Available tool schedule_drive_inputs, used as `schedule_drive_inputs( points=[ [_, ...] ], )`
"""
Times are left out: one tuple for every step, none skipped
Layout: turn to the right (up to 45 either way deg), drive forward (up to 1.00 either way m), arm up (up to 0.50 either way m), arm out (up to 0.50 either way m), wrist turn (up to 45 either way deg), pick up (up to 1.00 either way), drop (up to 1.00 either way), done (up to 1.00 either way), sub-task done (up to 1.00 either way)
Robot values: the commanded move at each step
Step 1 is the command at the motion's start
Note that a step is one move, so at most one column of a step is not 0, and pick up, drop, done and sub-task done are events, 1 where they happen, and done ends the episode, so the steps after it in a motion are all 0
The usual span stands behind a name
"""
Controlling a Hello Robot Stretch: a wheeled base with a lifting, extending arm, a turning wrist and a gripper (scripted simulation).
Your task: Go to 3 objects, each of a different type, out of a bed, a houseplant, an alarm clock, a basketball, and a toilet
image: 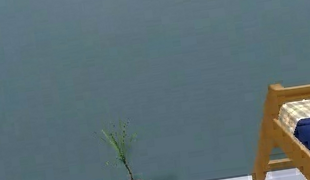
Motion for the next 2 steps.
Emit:
schedule_drive_inputs(
  points=[
    [-12.0, 0.00, 0.00, 0.00, 0.0, 0.00, 0.00, 0.00, 0.00],
    [0.0, 0.00, 0.00, 0.00, 0.0, 0.00, 0.00, 1.00, 0.00]
  ],
)
